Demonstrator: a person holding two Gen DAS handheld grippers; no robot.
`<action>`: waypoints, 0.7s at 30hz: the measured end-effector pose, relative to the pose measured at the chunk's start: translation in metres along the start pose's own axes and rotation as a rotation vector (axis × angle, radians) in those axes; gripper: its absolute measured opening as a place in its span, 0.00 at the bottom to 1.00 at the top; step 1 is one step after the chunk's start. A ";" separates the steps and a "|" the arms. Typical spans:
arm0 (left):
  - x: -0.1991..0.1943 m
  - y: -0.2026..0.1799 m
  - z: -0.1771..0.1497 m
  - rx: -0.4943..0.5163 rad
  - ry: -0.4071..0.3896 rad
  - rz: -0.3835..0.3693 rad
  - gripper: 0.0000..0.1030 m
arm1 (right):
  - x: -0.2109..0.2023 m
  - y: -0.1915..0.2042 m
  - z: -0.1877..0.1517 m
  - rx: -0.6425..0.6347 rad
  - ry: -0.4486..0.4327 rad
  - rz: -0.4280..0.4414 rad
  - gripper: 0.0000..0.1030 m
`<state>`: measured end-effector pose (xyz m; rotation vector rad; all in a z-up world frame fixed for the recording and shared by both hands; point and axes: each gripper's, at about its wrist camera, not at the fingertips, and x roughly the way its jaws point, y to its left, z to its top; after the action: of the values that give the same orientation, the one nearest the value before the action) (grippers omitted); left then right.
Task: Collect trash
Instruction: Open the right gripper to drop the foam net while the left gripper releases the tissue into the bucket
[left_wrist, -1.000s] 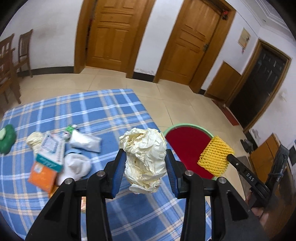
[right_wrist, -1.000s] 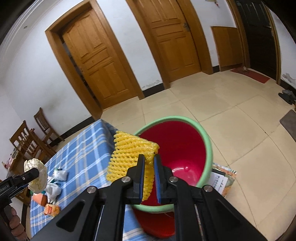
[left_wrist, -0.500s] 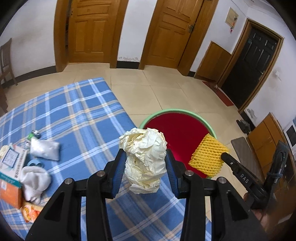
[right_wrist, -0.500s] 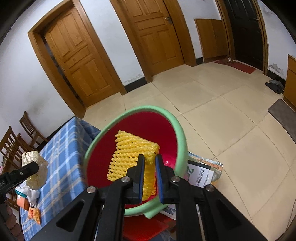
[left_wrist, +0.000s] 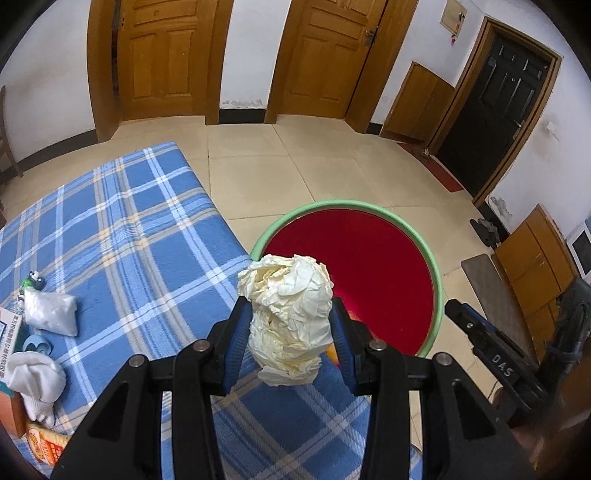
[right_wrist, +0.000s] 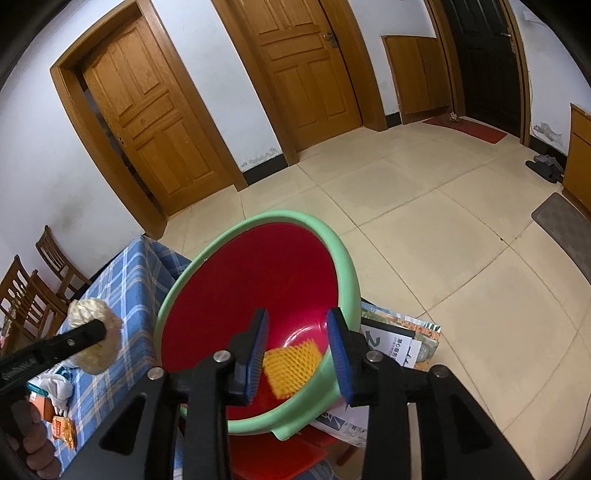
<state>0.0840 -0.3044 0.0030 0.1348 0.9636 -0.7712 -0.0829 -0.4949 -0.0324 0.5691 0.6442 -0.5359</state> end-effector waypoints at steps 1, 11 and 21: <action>0.002 -0.001 0.000 0.001 0.004 -0.001 0.42 | -0.003 0.000 0.001 0.002 -0.008 0.004 0.35; 0.017 -0.019 0.004 0.062 0.025 -0.023 0.43 | -0.016 0.000 0.006 0.016 -0.041 0.018 0.36; 0.008 -0.031 0.004 0.119 -0.005 -0.016 0.62 | -0.021 0.000 0.006 0.027 -0.042 0.032 0.36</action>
<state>0.0696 -0.3330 0.0065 0.2288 0.9153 -0.8429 -0.0945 -0.4924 -0.0144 0.5918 0.5881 -0.5259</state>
